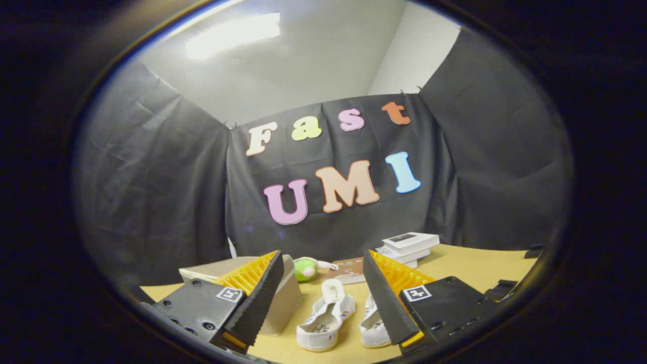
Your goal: Open the storage box then place both shoes into the box .Put the left shoe in first, then the right shoe, with the right side of both shoes facing outward in a uniform manner.
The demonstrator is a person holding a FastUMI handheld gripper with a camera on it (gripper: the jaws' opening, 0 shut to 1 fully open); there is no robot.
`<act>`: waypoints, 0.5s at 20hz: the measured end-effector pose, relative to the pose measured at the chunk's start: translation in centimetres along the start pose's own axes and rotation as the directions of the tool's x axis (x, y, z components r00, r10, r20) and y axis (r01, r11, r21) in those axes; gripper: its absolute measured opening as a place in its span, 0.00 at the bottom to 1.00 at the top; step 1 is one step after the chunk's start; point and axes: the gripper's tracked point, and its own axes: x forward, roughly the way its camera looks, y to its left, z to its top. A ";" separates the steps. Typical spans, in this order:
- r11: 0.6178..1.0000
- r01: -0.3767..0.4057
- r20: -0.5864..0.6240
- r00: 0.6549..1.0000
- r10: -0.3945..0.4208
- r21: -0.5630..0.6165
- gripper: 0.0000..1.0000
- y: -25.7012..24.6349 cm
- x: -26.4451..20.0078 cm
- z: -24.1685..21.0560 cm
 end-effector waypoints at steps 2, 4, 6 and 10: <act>0.997 -0.014 0.030 0.999 0.012 0.072 0.94 0.6 0.1 0.2; 0.983 -0.051 0.063 0.997 0.040 0.175 0.94 2.2 0.5 0.8; 0.961 -0.068 0.089 0.995 0.046 0.268 0.94 3.1 0.6 1.2; 0.888 -0.062 0.124 0.992 0.005 0.456 0.94 4.6 1.5 1.4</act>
